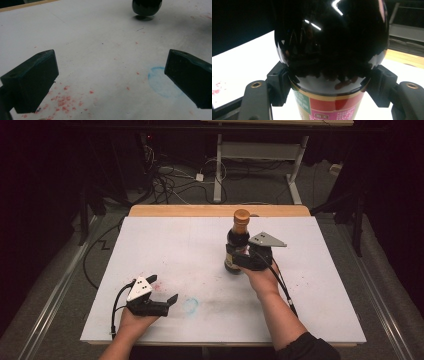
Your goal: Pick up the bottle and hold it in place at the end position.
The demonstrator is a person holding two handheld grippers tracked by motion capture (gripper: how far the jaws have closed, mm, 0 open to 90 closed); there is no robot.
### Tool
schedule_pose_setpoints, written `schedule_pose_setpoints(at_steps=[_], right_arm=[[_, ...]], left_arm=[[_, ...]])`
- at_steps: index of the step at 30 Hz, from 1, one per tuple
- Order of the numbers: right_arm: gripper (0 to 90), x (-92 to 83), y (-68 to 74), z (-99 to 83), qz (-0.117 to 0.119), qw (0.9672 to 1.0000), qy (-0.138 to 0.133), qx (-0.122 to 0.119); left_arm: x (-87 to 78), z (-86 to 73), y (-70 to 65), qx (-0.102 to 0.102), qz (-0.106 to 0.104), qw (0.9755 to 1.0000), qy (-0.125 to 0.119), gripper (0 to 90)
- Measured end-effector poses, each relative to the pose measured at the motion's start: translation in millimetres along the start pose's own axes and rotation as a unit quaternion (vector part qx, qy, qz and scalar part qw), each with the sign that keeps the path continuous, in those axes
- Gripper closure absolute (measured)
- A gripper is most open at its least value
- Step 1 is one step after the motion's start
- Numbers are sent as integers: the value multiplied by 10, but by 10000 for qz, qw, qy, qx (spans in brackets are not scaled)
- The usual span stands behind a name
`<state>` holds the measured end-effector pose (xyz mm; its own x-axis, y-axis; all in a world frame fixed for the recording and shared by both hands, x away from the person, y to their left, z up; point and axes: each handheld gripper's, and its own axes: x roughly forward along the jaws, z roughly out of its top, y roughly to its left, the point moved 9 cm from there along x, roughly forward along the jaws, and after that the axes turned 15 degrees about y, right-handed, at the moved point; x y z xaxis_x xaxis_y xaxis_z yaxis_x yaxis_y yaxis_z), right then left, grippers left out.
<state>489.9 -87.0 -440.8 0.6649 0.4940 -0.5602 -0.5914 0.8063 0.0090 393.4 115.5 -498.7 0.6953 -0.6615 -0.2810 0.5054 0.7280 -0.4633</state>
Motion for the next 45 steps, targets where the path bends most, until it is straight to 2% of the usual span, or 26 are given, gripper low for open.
schedule_pose_setpoints(at_steps=[7, 12, 22, 25, 30, 34, 36, 39, 42, 44, 45], right_arm=[[322, 129, 195, 82, 157, 9998, 4, -134], [322, 204, 281, 80, 211, 9996, 69, -176], [320, 310, 342, 20, 241, 9992, 166, -283], [317, 307, 367, 13, 214, 9989, 158, -394], [305, 305, 355, -5, 270, 9989, 141, -365], [295, 311, 359, -16, 196, 9988, 112, -428], [263, 305, 354, -21, 177, 9989, 147, -412], [146, 289, 319, -17, 243, 9989, 186, -361], [55, 272, 297, -66, 235, 9985, 358, -352], [44, 234, 307, -107, 307, 9983, 383, -322], [37, 214, 294, -123, 289, 9981, 377, -383]], left_arm=[[-5, 3, -3, -22, -21, 10000, -9, 0], [-6, 2, -4, -14, -43, 10000, 5, 0], [-9, 1, -4, -23, -44, 10000, 7, 0], [-10, 4, -2, -37, -46, 10000, -1, 0], [-9, 4, -2, -34, -40, 10000, -7, 0], [-14, 7, -3, -31, -48, 10000, -26, 0], [-15, 7, -4, -28, -53, 10000, -26, 0], [-14, 7, -4, -35, -59, 10000, -18, 0], [-14, 9, -1, -53, -59, 10000, -18, 0], [-13, 9, 0, -65, -57, 10000, -16, 0], [-13, 9, 1, -73, -62, 10000, -6, 0]])
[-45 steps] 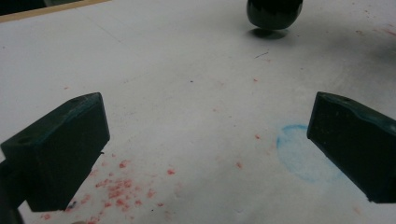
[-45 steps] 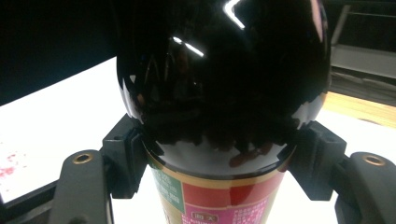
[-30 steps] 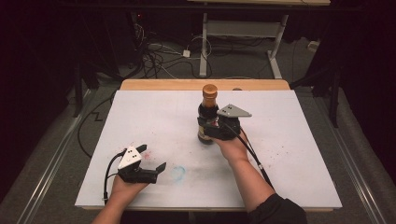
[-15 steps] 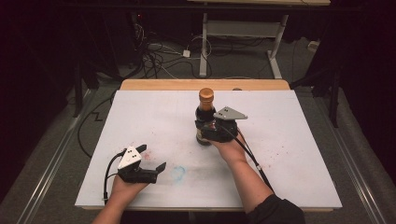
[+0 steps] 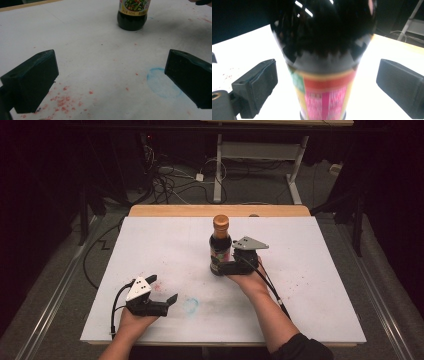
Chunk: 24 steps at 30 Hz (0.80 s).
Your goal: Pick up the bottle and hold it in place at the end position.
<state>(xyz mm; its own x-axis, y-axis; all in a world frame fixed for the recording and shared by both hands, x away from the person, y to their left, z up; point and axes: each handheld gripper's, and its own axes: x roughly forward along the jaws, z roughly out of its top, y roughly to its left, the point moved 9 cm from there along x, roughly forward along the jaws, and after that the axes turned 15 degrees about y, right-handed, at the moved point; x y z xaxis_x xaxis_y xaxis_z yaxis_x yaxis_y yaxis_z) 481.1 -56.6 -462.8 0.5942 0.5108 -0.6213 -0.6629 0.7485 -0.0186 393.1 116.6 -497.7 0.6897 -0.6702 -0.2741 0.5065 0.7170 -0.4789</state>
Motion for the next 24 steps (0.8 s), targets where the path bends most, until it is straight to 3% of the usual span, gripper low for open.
schedule_pose_setpoints(at_steps=[4, 13, 22, 24], right_arm=[[42, -80, -3, -76, 60, 10000, -25, 33], [212, -360, -127, -430, -51, 9999, -73, 122], [661, -530, -227, -909, -19, 9997, 198, 152], [703, -546, -236, -938, 3, 9997, 191, 152]], left_arm=[[4, 4, 11, -83, -42, 9999, 58, 0], [10, 0, 14, -54, -4, 10000, 59, 0], [21, -9, 15, -37, 29, 9999, 105, 0], [21, -8, 15, -38, 35, 9999, 94, 0]])
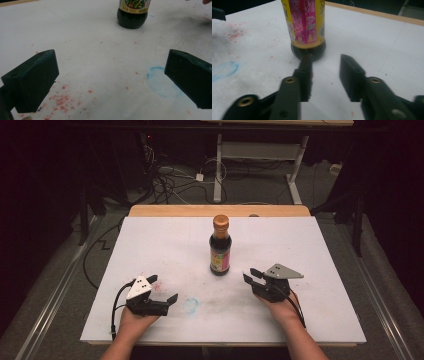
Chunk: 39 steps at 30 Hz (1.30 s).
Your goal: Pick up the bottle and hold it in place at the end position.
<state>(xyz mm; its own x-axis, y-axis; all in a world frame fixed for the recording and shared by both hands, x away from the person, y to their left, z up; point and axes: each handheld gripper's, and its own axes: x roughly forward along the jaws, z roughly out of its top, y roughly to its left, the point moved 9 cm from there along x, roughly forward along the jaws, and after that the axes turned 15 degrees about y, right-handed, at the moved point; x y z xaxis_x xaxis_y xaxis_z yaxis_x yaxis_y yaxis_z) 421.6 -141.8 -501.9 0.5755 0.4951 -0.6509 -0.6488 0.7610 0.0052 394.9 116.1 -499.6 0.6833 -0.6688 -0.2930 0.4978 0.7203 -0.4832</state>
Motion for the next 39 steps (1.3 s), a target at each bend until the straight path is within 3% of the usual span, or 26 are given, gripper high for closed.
schedule_pose_setpoints(at_steps=[1, 2, 4, 11, 14, 22, 26, 33, 39], right_arm=[[793, -35, -25, -42, 11, 10000, -35, 1], [793, -35, -25, -42, 11, 10000, -35, 1], [900, -100, -58, -76, -4, 9999, -118, 49], [900, -135, -141, -192, -68, 9998, -103, 142], [900, -120, -159, -241, -157, 9999, 14, 33], [900, -136, -166, -256, -107, 9999, 20, 104], [900, -148, -171, -258, -57, 9999, 13, 127], [900, -152, -165, -246, -3, 9999, -7, 136], [900, -179, -144, -186, 54, 9999, -106, 98]], left_arm=[[-1, 2, 0, -1, 3, 10000, -10, 0], [-3, 3, -2, -2, -4, 10000, -20, 0], [-10, 6, -3, -3, -20, 10000, -38, 0], [-19, 13, -4, -2, -22, 10000, -77, 0], [-19, 14, -7, -32, -56, 10000, -54, 0], [20, 31, -3, -133, 1, 9998, 117, 0], [52, 118, -50, -237, -83, 9996, 84, 0], [234, 241, -213, -230, -294, 9993, 99, 0], [506, 390, -408, -64, -485, 9987, 159, 0]])
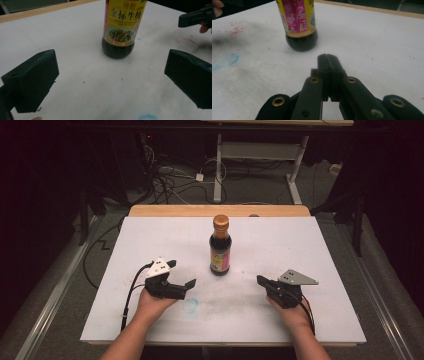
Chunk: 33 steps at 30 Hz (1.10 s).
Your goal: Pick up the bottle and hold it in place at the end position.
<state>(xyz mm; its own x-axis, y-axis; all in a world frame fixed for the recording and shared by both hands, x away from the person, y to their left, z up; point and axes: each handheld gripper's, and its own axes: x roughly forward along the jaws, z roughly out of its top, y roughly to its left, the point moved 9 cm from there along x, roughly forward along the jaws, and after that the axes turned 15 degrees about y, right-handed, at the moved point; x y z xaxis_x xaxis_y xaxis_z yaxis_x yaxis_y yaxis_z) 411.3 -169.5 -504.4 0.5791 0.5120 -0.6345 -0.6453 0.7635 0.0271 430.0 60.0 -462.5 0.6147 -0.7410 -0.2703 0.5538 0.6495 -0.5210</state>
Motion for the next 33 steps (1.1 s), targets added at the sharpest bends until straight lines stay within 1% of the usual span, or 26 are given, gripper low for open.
schedule_pose_setpoints(at_steps=[1, 2, 3, 4, 5, 7, 8, 10, 11, 13, 14, 15, 16, 17, 18, 22, 23, 24, 27, 28, 29, 30, 31, 32, 33], right_arm=[[900, 0, 0, 0, 0, 10000, 0, 0], [900, -17, 20, 60, 44, 10000, -76, -2], [900, -17, 20, 60, 44, 10000, -76, -2], [900, -35, 36, 118, 77, 9999, -148, -24], [900, -35, 36, 118, 77, 9999, -148, -24], [900, -54, 67, 209, 110, 9997, -220, -42], [900, -54, 67, 209, 110, 9997, -220, -42], [900, -64, 85, 267, 118, 9996, -247, -80], [900, -79, 104, 340, 141, 9994, -279, -143], [900, -93, 114, 405, 152, 9992, -319, -168], [900, -101, 120, 442, 160, 9992, -334, -178], [900, -110, 126, 485, 170, 9990, -369, -186], [900, -110, 126, 485, 170, 9990, -369, -186], [900, -124, 143, 567, 192, 9987, -425, -217], [900, -131, 149, 604, 187, 9986, -435, -230], [900, -158, 184, 756, 198, 9982, -486, -301], [900, -158, 184, 756, 198, 9982, -486, -301], [900, -175, 196, 841, 210, 9979, -510, -330], [900, -188, 189, 937, 236, 9977, -547, -324], [900, -188, 189, 937, 236, 9977, -547, -324], [900, -189, 183, 966, 232, 9977, -543, -342], [900, -192, 173, 1023, 234, 9978, -532, -326], [900, -192, 173, 1023, 234, 9978, -532, -326], [900, -197, 167, 1040, 222, 9979, -526, -319], [900, -214, 156, 1089, 221, 9976, -560, -328]], left_arm=[[61, 29, -23, 19, -18, 10000, 15, 0], [139, 64, -54, 37, -47, 10000, 9, 0], [185, 85, -72, 28, -79, 10000, 16, 0], [245, 108, -94, 18, -125, 9999, 35, 0], [306, 127, -114, 36, -139, 9999, 44, 0], [421, 155, -154, 76, -190, 9998, 75, 0], [472, 166, -171, 86, -200, 9997, 105, 0], [569, 181, -204, 132, -220, 9996, 139, 0], [621, 190, -224, 135, -242, 9995, 168, 0], [684, 206, -243, 172, -253, 9993, 197, 0], [747, 230, -266, 203, -275, 9992, 220, 0], [747, 230, -266, 203, -275, 9992, 220, 0], [779, 242, -276, 202, -284, 9991, 227, 0], [839, 266, -291, 190, -305, 9991, 233, 0], [839, 266, -291, 190, -305, 9991, 233, 0], [968, 293, -337, 183, -386, 9987, 290, 0], [968, 293, -337, 183, -386, 9987, 290, 0], [1004, 299, -351, 191, -417, 9985, 311, 2], [1048, 290, -346, 234, -389, 9983, 359, 30], [1002, 185, -216, 1009, -159, 9895, 1020, 30], [999, 173, -193, 1157, -138, 9867, 1136, 37], [1014, 180, -209, 1111, -161, 9878, 1078, 80], [1033, 190, -238, 1008, -199, 9899, 979, 80], [1066, 204, -290, 824, -267, 9930, 803, 134], [1081, 210, -326, 715, -320, 9944, 706, 160]])
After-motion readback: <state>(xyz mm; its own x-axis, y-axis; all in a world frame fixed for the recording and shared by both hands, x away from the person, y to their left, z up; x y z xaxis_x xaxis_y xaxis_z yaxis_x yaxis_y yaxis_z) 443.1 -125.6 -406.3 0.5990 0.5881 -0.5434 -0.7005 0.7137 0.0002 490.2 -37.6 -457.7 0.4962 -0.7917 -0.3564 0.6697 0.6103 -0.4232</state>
